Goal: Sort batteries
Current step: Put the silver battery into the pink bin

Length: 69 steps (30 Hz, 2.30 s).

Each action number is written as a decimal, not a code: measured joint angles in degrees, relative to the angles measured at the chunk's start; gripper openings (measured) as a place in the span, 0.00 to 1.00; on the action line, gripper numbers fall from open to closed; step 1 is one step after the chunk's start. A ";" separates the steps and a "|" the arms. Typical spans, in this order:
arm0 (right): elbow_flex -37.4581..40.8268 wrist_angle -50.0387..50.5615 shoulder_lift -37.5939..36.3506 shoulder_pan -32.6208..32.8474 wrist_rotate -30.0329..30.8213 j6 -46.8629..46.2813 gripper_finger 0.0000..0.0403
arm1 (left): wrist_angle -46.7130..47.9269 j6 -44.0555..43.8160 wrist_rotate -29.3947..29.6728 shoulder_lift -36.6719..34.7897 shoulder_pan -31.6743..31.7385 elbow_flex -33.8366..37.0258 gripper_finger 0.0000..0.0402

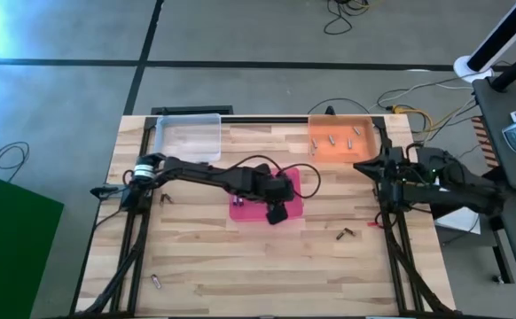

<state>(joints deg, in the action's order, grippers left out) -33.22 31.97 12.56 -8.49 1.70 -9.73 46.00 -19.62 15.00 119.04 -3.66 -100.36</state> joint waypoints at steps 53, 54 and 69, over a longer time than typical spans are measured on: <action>32.51 -32.87 -9.05 10.62 -4.51 -3.32 0.03 | 9.16 -37.99 8.03 -1.38 5.07 0.02 0.51; 32.51 -32.85 -9.05 10.62 -4.51 -3.31 0.03 | 9.56 -39.83 6.68 -1.38 4.98 -0.01 0.51; 32.51 -32.76 -9.03 10.62 -4.51 -3.30 0.03 | 21.07 -50.65 6.59 -1.48 4.96 -4.96 0.51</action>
<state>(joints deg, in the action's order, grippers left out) -0.71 -0.80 3.53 2.13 -2.81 -13.04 67.07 -70.27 21.59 117.56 1.30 -105.32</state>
